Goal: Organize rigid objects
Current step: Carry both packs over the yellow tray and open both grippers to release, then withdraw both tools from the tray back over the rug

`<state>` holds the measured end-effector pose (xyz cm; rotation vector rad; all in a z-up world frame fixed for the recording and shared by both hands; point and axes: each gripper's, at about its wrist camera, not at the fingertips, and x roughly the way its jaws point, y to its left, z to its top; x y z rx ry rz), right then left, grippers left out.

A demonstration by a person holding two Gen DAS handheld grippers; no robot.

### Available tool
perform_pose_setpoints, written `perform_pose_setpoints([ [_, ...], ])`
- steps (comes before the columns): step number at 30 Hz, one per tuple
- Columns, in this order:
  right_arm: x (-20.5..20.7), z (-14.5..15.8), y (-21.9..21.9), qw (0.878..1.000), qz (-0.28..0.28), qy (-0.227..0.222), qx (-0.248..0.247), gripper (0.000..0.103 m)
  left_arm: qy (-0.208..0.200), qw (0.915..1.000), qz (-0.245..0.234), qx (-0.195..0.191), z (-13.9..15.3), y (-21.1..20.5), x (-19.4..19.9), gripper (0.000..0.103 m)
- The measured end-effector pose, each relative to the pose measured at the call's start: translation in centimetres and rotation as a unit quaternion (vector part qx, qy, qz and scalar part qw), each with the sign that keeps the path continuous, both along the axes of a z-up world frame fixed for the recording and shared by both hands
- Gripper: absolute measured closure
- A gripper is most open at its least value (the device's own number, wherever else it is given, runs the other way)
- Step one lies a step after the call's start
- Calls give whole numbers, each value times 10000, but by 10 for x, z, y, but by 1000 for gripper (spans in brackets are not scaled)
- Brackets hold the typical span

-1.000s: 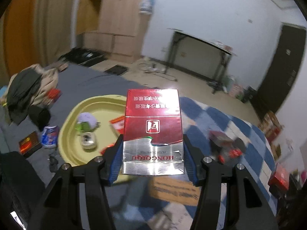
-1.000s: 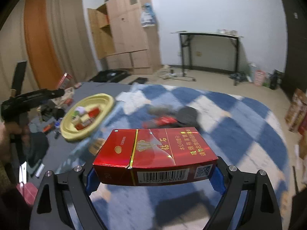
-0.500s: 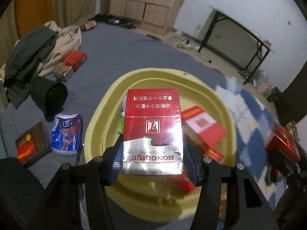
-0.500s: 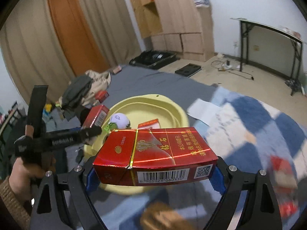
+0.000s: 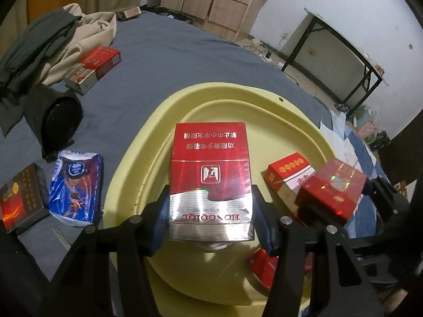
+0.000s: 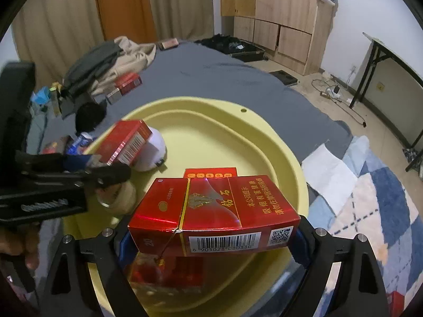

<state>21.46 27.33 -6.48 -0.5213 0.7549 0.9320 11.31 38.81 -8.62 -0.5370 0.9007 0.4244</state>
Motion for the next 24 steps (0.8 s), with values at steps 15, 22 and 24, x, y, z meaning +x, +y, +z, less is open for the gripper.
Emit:
perform_pose_setpoints([
  [15,-49,40,-77,9967,-21,-125,800,3,-641,9963,-271,509,76,-52,4,0],
  [22,-112,80,-236,9866,-1005,-460,1202,0,-1009,9869,-1254,88,107,-166,-1,0],
  [24,-129,84,-282,9821,-1331,-510,1229,0,-933,9824,-1609,180,110,-206,-7,0],
])
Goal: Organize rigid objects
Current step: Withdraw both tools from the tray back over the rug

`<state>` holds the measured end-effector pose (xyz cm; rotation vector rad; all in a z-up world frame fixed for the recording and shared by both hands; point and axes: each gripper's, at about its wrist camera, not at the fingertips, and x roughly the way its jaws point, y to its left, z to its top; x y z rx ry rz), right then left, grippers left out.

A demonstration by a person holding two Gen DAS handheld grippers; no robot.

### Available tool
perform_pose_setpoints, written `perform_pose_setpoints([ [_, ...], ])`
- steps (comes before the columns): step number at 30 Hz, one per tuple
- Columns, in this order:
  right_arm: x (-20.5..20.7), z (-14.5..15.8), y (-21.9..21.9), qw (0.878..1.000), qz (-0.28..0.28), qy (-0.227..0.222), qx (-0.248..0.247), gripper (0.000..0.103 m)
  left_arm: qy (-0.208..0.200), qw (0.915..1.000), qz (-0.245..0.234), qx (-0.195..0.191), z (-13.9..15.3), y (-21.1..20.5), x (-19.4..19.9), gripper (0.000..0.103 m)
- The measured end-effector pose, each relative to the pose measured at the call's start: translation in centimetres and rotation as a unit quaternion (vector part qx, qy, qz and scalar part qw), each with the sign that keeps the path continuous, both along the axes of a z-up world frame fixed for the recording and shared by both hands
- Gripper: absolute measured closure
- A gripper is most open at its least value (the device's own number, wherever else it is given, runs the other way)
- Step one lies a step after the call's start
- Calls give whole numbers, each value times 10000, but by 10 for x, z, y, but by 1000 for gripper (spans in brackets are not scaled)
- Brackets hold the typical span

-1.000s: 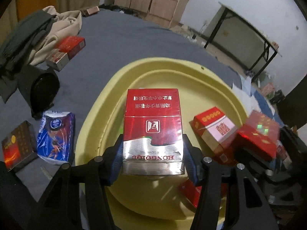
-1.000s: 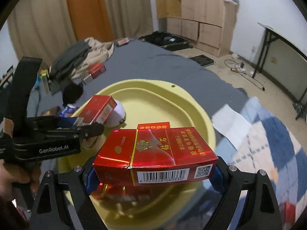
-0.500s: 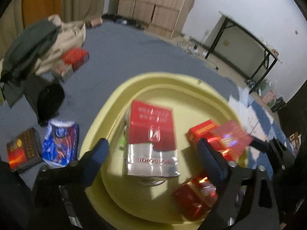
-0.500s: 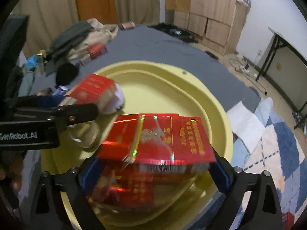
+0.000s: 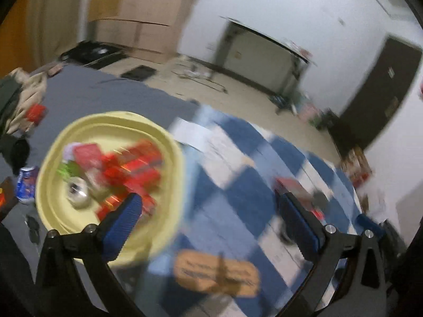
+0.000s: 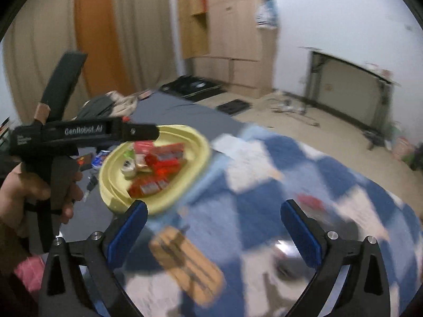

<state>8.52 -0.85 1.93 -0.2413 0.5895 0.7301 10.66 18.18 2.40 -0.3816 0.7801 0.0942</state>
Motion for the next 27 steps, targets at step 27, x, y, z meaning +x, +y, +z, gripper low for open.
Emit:
perform_pose_setpoints([
  [27,-93,-27,-192,9810,-1816,368,584,0,325,9937,-1025,313,-31,-162,-87,0],
])
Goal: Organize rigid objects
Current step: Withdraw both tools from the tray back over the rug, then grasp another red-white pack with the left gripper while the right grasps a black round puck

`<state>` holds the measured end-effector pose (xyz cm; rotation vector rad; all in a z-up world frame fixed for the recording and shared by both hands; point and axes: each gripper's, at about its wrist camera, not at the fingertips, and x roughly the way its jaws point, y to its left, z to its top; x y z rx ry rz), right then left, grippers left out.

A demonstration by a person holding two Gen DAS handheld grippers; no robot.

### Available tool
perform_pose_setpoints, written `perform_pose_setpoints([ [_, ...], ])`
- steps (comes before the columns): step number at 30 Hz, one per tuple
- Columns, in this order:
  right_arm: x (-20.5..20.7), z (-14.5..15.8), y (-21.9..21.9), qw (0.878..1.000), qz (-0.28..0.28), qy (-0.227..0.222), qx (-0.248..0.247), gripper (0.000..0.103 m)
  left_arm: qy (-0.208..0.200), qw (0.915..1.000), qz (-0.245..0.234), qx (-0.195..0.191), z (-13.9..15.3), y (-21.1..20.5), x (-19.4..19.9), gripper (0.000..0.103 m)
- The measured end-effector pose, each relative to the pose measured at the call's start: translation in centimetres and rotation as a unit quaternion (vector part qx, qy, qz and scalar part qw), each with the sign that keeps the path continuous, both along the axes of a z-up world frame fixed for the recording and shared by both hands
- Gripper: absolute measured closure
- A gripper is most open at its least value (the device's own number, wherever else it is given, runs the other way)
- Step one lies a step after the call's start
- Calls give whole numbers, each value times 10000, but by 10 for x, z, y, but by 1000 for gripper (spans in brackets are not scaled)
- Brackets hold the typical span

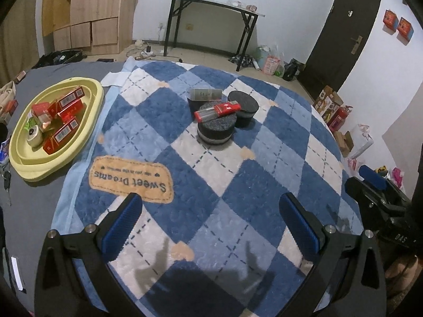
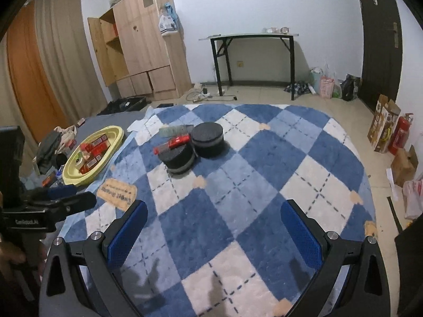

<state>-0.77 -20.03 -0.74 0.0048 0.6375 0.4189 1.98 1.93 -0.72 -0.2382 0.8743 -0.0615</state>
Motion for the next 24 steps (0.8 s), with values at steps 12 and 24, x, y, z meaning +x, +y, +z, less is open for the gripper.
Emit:
perform_pose_setpoints([
  [12,11,-5,11,9997,172,-23,-180,0,181,9988,165,-417,-2,9,13,0],
  [24,58,-27,24,9988,309,89,-377,0,520,9957,258,-719,-10,13,43,0],
])
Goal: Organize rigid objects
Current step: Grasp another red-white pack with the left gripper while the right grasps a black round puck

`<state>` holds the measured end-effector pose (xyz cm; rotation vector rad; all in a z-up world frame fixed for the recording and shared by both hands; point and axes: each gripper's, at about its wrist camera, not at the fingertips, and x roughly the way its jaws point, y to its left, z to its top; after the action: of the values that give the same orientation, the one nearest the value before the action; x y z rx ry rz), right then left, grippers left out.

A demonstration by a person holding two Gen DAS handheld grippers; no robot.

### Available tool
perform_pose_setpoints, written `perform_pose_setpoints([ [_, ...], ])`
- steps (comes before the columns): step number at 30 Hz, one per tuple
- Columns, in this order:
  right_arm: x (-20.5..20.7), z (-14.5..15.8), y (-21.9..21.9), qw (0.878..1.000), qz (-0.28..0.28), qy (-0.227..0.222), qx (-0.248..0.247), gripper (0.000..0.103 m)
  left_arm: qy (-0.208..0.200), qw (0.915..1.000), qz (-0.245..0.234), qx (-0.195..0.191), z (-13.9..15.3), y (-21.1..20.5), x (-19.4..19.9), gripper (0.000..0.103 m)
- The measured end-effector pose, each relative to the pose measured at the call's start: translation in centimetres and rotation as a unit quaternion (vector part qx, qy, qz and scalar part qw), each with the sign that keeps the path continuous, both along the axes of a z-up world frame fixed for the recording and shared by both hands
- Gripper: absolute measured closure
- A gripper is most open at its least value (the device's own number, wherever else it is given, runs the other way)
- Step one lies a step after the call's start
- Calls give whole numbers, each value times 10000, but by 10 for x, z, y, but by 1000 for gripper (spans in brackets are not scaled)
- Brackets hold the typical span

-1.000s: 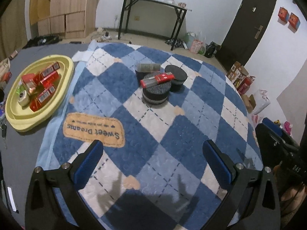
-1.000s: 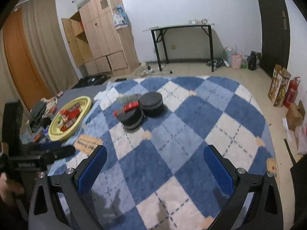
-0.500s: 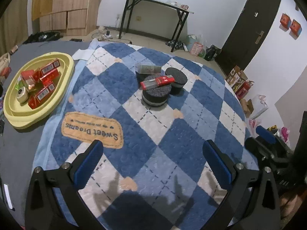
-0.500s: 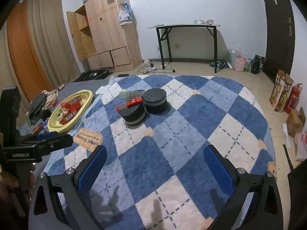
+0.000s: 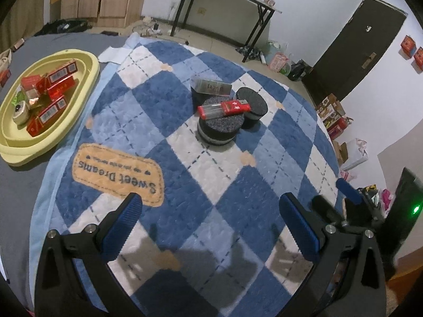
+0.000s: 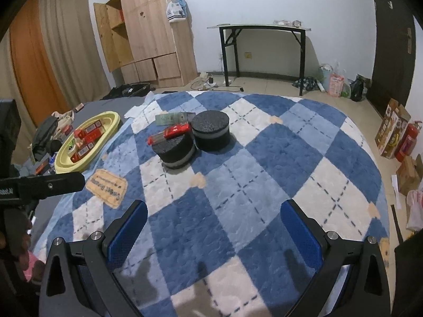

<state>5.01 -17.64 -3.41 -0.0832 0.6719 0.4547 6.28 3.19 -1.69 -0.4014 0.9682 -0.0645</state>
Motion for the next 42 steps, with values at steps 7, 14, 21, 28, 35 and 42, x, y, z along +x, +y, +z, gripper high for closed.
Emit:
perform_pose_setpoints([
  [7,53,-17,6,9997,150,-54,-190,0,72,9992,-21,383,19,10,67,0],
  [14,117,-45,41,9960,689,-265,-510,0,466,9971,-117,595,5,19,154,0],
  [21,170,-67,61,9951,900,-185,-358,0,869,9941,-229,604,-23,15,218,0],
  [28,205,-75,74,9949,993,-93,-177,1,1272,9910,-254,330,-62,13,243,4],
  [35,220,-83,87,9911,1329,29,-106,30,1293,9914,-176,45,-72,15,239,40],
  [42,202,-63,70,9946,993,-316,12,34,600,9980,-168,79,-24,27,211,43],
])
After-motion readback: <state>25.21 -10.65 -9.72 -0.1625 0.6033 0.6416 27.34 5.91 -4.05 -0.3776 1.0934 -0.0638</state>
